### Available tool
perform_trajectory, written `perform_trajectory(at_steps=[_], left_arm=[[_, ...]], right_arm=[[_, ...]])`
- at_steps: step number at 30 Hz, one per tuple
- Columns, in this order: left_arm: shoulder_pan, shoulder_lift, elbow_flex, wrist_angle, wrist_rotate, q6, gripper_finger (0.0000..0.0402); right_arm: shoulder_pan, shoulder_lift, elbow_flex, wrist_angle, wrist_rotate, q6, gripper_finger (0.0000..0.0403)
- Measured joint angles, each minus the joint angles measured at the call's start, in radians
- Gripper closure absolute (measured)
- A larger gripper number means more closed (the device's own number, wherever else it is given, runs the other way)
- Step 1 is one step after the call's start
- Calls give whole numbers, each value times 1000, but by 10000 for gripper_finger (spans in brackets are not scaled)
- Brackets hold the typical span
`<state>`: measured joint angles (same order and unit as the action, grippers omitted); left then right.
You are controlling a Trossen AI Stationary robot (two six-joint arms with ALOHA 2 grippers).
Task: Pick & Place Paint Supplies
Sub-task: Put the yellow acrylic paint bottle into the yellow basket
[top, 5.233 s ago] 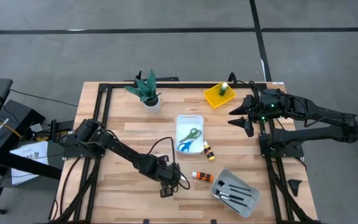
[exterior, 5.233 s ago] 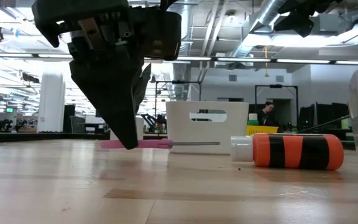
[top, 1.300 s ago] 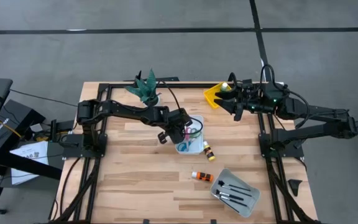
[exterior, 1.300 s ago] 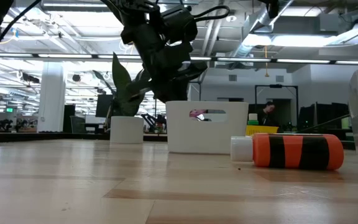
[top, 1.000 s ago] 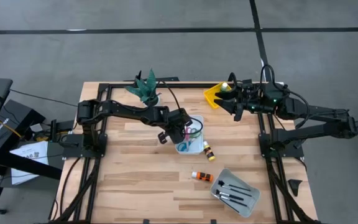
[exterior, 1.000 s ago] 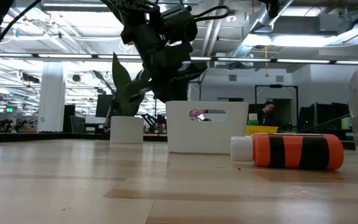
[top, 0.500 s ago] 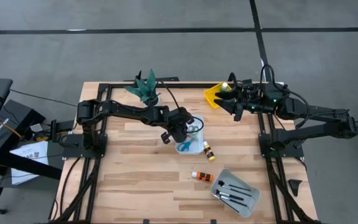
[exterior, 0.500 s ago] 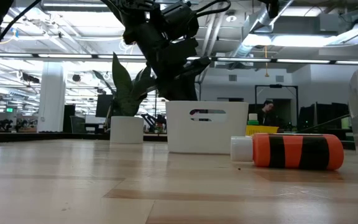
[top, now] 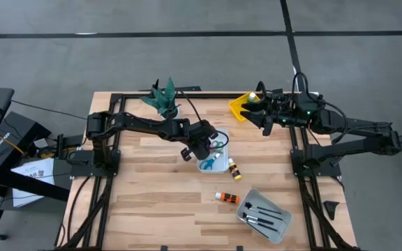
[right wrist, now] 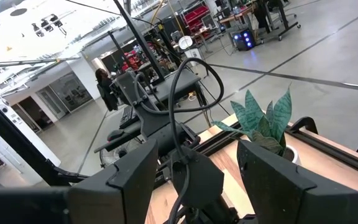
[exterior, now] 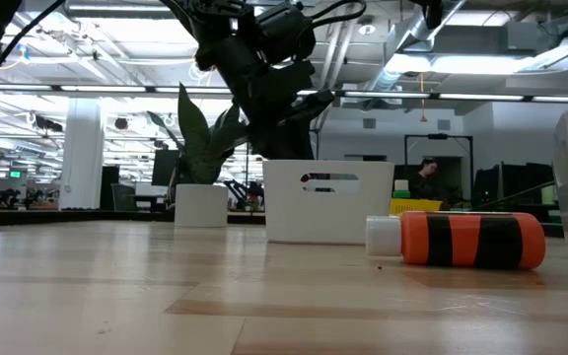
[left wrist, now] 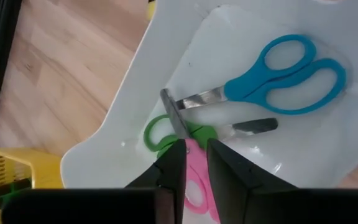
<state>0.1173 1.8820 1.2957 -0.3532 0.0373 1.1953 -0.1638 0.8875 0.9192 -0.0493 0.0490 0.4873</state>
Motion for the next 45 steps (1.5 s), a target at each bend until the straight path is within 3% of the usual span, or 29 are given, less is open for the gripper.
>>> perform_trajectory(at_steps=[11, 19, 34, 40, 45], left_arm=[[6, -49, 2, 129, -135, -37, 340], [56, -156, 1, 148, -153, -182, 341], [165, -443, 1, 154, -171, -499, 337], [163, -500, 1, 147, -170, -516, 336], [163, -508, 1, 106, -170, -632, 336]], right_arm=[[0, 0, 0, -20, 0, 0, 186], [21, 0, 0, -212, -4, 41, 186], [173, 49, -1, -646, 1, 211, 186], [243, 113, -1, -672, 1, 286, 186], [288, 182, -1, -673, -15, 363, 186]])
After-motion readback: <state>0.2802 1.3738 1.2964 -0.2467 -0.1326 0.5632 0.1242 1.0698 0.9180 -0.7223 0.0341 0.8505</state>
